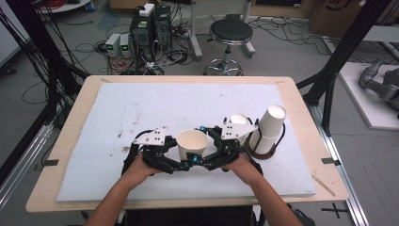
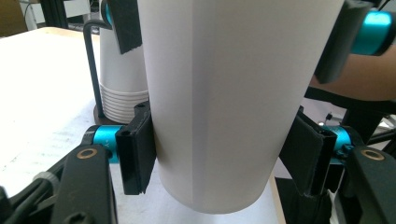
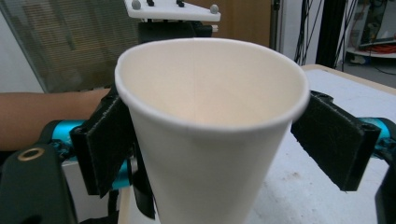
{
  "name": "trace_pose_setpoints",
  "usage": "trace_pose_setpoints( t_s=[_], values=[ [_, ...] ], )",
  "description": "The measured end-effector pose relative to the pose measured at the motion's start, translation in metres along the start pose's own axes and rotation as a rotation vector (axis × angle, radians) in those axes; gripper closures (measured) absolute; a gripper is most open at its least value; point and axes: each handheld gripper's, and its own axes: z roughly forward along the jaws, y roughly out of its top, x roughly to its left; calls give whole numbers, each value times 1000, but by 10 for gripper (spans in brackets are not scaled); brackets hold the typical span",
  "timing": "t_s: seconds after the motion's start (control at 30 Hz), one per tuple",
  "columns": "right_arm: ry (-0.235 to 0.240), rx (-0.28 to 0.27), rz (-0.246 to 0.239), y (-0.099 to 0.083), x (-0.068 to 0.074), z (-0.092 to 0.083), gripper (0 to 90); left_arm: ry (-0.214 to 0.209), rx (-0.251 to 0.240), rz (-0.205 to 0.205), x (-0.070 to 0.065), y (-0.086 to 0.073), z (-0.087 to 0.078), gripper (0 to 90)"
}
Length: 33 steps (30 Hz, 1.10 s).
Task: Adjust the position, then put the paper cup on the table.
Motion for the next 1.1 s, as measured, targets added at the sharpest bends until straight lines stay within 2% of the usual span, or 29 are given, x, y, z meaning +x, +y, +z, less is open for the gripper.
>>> trace_pose_setpoints(
  t_s=[0.2, 0.33, 0.47, 0.57, 0.67, 0.97, 1.1],
  values=[
    [-43, 5, -8, 1, -4, -8, 146, 46, -24, -9, 4, -1, -10, 348],
    [-79, 4, -4, 1, -8, -17, 146, 104, -61, -29, 9, -1, -22, 348],
    [-96, 20, -19, 0, -8, -26, 146, 193, -102, -45, 14, 1, -35, 348],
    [-110, 42, -29, -2, -7, -32, 146, 239, -130, -51, 18, 2, -46, 348],
    [-120, 57, -31, -5, -6, -40, 146, 264, -146, -53, 21, 2, -54, 348],
    [-147, 63, -25, -10, -5, -54, 147, 333, -158, -53, 23, 4, -66, 348],
    [-149, 65, -25, -10, -4, -56, 147, 397, -164, -61, 25, 4, -72, 347]
  ],
)
